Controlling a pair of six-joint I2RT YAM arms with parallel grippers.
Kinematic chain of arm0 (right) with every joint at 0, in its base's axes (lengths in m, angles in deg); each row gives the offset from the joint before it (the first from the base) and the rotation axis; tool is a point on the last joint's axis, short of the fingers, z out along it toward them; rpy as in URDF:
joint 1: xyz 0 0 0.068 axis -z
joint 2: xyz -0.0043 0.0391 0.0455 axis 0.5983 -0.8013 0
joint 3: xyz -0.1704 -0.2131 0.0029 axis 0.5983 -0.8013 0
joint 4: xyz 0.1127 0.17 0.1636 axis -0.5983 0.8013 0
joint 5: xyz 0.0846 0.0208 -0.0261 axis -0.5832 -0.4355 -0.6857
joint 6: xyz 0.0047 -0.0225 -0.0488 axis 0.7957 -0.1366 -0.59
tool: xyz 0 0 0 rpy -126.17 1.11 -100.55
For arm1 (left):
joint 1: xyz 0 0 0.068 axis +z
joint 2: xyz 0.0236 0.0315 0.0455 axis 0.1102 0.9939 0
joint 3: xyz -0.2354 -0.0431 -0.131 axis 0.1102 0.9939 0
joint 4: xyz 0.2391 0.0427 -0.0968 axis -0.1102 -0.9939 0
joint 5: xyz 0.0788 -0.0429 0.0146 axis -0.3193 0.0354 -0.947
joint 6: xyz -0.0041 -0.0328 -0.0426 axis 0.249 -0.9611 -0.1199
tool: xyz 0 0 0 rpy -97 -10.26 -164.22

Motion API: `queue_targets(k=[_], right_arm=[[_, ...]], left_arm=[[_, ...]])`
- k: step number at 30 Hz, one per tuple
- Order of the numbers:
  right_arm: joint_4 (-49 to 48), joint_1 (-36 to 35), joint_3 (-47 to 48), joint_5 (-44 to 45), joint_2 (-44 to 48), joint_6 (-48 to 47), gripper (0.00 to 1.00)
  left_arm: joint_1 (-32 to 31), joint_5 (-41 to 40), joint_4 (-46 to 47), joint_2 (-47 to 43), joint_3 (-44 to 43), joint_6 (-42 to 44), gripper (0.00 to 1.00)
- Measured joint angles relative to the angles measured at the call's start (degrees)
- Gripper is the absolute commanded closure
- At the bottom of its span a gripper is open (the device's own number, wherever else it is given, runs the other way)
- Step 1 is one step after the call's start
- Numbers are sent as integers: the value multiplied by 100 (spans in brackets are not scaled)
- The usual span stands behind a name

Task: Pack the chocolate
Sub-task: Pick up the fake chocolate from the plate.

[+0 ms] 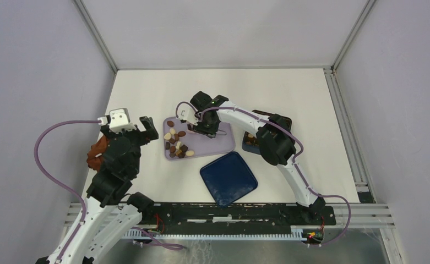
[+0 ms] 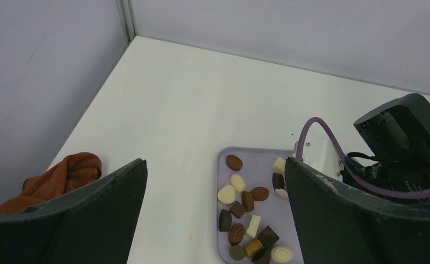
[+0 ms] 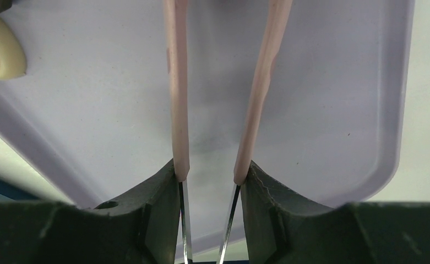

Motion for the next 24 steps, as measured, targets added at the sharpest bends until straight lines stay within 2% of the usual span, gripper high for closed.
queue_targets(k=[15, 24], right_arm=[[11, -9, -22, 365, 0, -20, 57], [42, -9, -17, 363, 0, -20, 55]], left_arm=[[37, 44, 2, -7, 2, 0, 1], [98, 50, 0, -9, 2, 0, 2]])
